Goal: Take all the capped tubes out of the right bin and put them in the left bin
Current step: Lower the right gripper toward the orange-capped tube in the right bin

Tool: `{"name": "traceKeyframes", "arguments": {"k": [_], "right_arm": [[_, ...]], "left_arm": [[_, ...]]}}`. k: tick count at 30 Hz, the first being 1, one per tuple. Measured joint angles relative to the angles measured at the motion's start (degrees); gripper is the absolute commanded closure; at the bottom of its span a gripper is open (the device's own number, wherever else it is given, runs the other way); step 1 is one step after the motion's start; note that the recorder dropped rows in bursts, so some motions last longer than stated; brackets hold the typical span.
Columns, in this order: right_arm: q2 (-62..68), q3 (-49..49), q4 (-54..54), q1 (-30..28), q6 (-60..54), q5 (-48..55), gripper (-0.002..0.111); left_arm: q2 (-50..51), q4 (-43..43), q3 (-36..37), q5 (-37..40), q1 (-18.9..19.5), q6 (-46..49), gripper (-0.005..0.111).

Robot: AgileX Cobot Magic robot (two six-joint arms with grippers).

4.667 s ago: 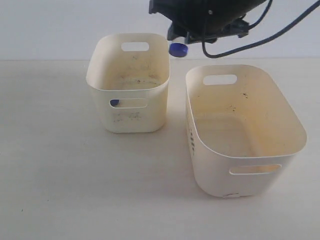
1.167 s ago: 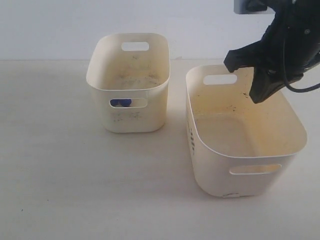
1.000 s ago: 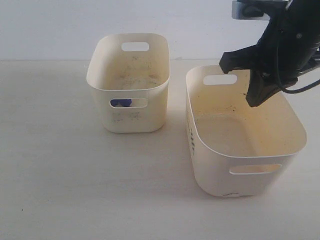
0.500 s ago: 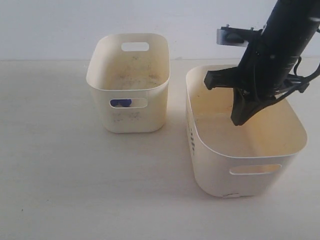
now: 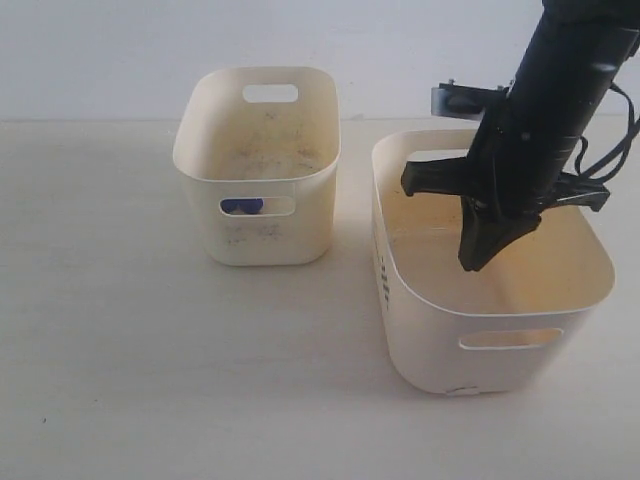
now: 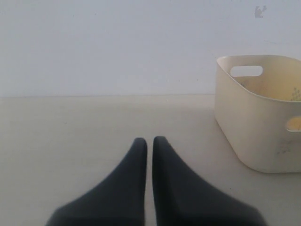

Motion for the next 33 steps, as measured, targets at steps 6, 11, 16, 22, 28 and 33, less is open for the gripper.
{"name": "traceKeyframes", "arguments": {"k": [6,11,16,22,28,33], "right_arm": [[0.0,4.78,-0.1,0.0,2.81,-0.02,0.108],[0.1,6.58,0.26,0.0,3.53,0.2,0.108],[0.1,6.58,0.34,1.77,3.53,0.2,0.108],[0.71,6.58,-4.29,5.32,3.93,0.2,0.108],[3.58,6.58,-2.47,5.08,4.86,0.11,0.108],[5.66,6.58,1.53,5.08,4.49,0.11,0.108]], "left_arm": [[0.0,0.0,0.0,0.0,0.0,0.0,0.103],[0.0,0.0,0.0,0.0,0.0,0.0,0.103],[0.0,0.0,0.0,0.0,0.0,0.0,0.103],[0.0,0.0,0.0,0.0,0.0,0.0,0.103],[0.0,0.0,0.0,0.0,0.0,0.0,0.103],[0.0,0.0,0.0,0.0,0.0,0.0,0.103]]}}
